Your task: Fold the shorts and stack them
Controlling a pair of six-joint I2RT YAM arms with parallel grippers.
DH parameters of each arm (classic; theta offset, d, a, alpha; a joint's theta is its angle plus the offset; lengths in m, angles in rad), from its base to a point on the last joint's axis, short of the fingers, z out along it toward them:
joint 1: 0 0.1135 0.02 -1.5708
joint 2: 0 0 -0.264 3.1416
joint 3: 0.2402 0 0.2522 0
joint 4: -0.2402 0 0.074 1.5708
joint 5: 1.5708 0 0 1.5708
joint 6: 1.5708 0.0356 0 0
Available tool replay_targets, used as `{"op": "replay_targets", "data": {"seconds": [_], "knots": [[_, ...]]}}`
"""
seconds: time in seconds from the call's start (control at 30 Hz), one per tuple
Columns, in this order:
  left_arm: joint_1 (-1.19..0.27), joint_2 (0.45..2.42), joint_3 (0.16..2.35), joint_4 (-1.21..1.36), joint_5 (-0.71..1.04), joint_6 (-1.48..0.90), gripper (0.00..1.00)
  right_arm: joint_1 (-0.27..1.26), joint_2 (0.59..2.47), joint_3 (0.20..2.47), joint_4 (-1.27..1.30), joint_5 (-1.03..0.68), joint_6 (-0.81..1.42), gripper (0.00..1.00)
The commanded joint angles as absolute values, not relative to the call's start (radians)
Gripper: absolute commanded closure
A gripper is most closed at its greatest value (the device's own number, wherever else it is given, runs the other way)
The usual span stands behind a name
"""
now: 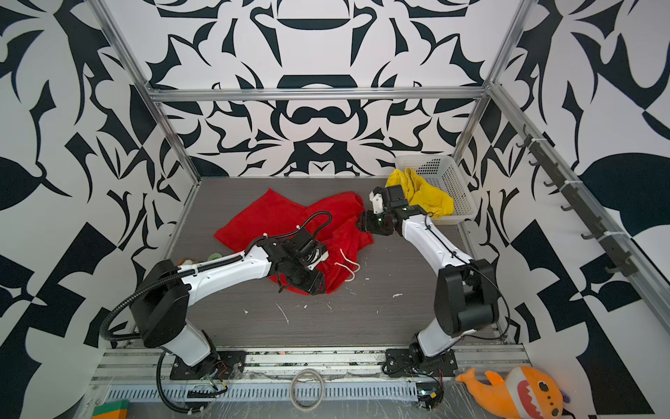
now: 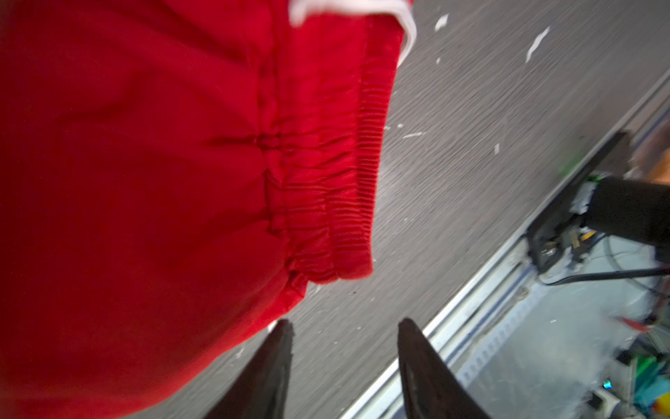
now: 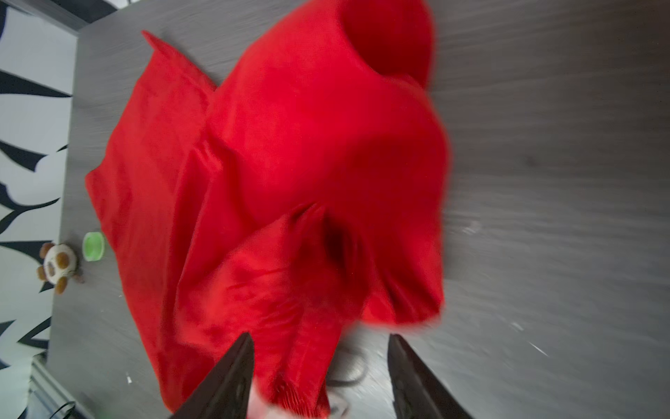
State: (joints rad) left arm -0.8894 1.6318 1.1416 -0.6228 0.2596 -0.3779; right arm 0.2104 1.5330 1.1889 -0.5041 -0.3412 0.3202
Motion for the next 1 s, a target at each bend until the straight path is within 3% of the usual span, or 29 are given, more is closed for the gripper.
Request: {"op": "replay_targets", "data": {"seconds": [0.0,0.13,0.3,0.47,0.73,0.97], "knots": [[-0.878,1.555,1.183,-0.633,0.258,-0.307,0.46,0.215,1.389,1.138,-0.583,-0.321,0.294,0.36],[-0.876,1.527,1.189,-0.709,0.210,-0.095,0.47,0.215,1.272,1.005,-0.590,-0.388,0.376,0.35],[-0.877,1.544,1.174,-0.721,0.206,0.289,0.47,0.216,1.100,0.754,-0.335,-0.551,0.612,0.35],[-0.896,1.564,1.135,-0.642,0.235,0.576,0.43,0.217,0.994,0.601,-0.245,-0.559,0.734,0.35],[-0.922,1.621,1.058,-0.477,0.213,0.700,0.35,0.216,0.931,0.497,-0.194,-0.587,0.809,0.34],[-0.957,1.698,1.024,-0.336,0.129,0.695,0.35,0.216,0.936,0.469,-0.179,-0.588,0.834,0.34]]}}
